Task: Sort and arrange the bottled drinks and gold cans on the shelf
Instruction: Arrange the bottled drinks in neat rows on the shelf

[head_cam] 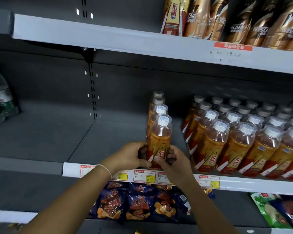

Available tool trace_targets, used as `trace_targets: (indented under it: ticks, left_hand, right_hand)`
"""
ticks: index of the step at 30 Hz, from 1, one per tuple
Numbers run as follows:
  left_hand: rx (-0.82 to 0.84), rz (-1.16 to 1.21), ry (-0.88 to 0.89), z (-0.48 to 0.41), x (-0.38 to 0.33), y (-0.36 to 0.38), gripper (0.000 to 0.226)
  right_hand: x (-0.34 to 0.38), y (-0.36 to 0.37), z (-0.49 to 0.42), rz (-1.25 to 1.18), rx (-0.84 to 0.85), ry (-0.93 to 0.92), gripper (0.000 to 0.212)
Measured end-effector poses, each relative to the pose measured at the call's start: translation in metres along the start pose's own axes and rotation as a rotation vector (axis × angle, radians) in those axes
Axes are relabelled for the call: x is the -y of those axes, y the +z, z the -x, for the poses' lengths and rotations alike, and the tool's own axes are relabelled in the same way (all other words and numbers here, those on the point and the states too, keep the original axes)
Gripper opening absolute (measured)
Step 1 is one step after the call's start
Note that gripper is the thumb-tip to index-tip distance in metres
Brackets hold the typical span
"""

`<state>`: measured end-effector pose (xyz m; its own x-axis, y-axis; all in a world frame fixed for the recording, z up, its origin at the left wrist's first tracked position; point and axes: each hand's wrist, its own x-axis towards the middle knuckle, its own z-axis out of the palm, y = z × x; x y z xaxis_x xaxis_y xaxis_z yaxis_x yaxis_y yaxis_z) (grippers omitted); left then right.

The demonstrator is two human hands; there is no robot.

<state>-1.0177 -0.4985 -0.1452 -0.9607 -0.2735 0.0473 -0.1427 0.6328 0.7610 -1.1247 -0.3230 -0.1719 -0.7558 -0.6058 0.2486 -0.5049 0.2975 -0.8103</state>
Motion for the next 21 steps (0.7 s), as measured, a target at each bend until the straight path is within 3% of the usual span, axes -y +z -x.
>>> trace_targets:
  ticks: [3, 6, 9, 15, 21]
  left_hand:
    - [-0.011, 0.135, -0.076, -0.006, 0.004, -0.019, 0.057]
    - [-0.245, 0.255, -0.131, -0.025, 0.005, -0.023, 0.050]
    - [-0.382, 0.430, -0.135, -0.051, 0.002, -0.017, 0.045]
    - [-0.380, 0.694, -0.149, -0.093, -0.012, -0.003, 0.064]
    - [-0.275, 1.052, -0.149, -0.116, -0.009, 0.003, 0.070]
  right_hand:
    - [-0.002, 0.001, 0.001, 0.121, -0.029, -0.002, 0.039]
    - [-0.002, 0.003, 0.003, 0.198, -0.043, -0.049, 0.038]
    - [-0.002, 0.006, 0.006, 0.234, -0.041, -0.053, 0.050]
    - [0.001, 0.011, 0.010, 0.452, -0.064, -0.034, 0.059]
    - [0.001, 0.015, 0.011, 0.488, -0.046, 0.026, 0.072]
